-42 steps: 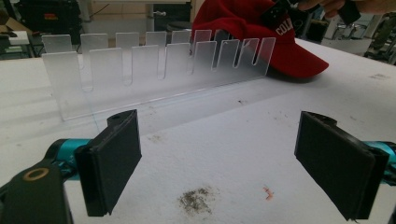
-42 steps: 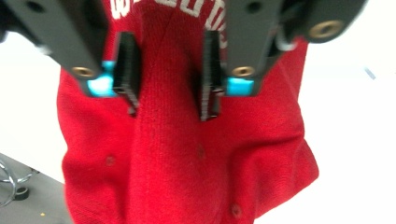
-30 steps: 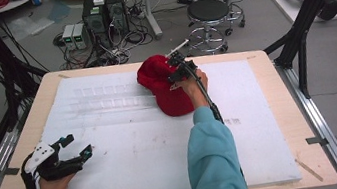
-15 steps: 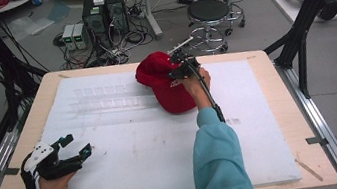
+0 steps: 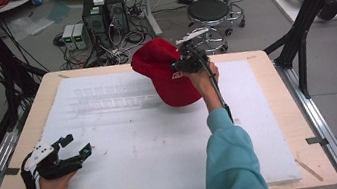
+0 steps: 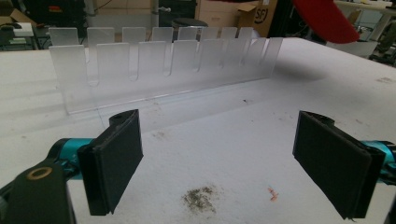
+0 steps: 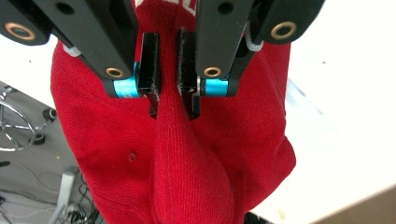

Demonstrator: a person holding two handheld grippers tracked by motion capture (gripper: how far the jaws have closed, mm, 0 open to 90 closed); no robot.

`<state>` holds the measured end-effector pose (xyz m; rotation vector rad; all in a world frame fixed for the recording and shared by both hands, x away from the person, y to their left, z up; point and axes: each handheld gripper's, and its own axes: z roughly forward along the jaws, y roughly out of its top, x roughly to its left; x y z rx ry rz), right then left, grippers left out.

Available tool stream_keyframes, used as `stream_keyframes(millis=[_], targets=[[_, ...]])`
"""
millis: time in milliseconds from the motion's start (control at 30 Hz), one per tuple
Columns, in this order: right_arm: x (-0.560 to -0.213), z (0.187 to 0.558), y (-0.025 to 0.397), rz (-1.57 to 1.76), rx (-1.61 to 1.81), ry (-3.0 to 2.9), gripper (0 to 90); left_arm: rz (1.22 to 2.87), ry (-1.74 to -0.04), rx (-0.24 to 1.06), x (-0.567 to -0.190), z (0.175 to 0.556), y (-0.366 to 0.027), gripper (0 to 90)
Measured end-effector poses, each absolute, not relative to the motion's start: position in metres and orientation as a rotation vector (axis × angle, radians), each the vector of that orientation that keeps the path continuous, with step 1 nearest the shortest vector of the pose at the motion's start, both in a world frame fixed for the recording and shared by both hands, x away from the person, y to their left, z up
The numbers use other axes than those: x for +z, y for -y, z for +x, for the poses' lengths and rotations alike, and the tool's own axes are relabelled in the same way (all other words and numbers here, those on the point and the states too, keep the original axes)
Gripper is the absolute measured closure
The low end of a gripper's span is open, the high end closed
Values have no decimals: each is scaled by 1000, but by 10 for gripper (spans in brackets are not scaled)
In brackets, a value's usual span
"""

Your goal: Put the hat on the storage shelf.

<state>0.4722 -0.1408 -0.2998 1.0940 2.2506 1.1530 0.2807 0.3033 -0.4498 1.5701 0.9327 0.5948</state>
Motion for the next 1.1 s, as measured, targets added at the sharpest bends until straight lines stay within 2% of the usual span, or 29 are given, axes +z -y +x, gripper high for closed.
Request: stream_keyframes(millis=[467,867,1100], targets=[[-256,416,156,955,1353,-2165,835,1599,-933,584,-449,283,-302,154],[-262,379,149,881,1434,-2162,834,1601,-945,566,-448,286,-304,150],[-265,365,142,844,1464,-2163,833,1613,-885,539,-413,292,-305,151]])
